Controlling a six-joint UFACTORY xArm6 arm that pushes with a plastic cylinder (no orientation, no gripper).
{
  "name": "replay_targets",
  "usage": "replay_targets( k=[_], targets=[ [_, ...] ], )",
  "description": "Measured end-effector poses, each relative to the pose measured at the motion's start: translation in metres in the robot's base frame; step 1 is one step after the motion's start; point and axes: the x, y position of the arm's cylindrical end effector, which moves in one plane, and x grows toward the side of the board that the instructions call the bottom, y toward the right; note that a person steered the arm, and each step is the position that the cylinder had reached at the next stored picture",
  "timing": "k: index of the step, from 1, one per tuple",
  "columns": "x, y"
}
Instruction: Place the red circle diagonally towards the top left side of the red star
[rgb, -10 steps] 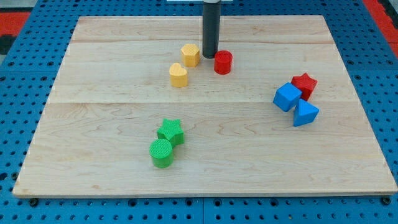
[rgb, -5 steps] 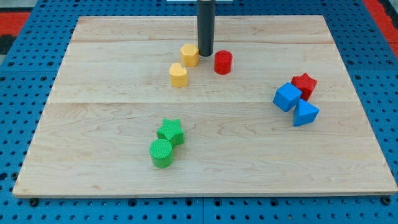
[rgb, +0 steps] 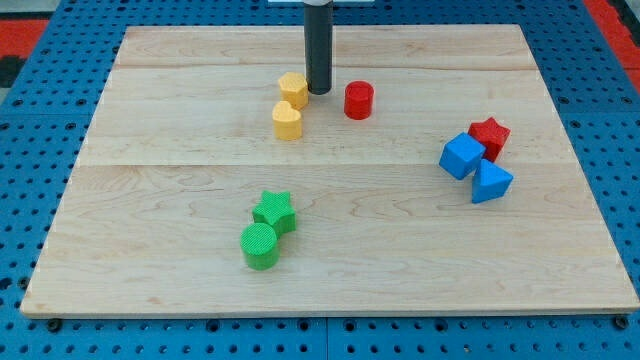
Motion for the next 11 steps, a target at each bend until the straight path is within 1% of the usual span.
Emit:
replay_targets(
  k=[1,2,3,4,5,6,7,8,10,11],
  targets=[
    [0.028,-0.012],
    [0.041,-0.012],
    [0.040,-0.042],
    [0.039,-0.056],
    [0.041,-0.050],
    [0.045,-0.009],
    [0.045,0.015],
    [0.039,0.054],
    [0.039,0.057],
    [0.027,0.092]
  ],
)
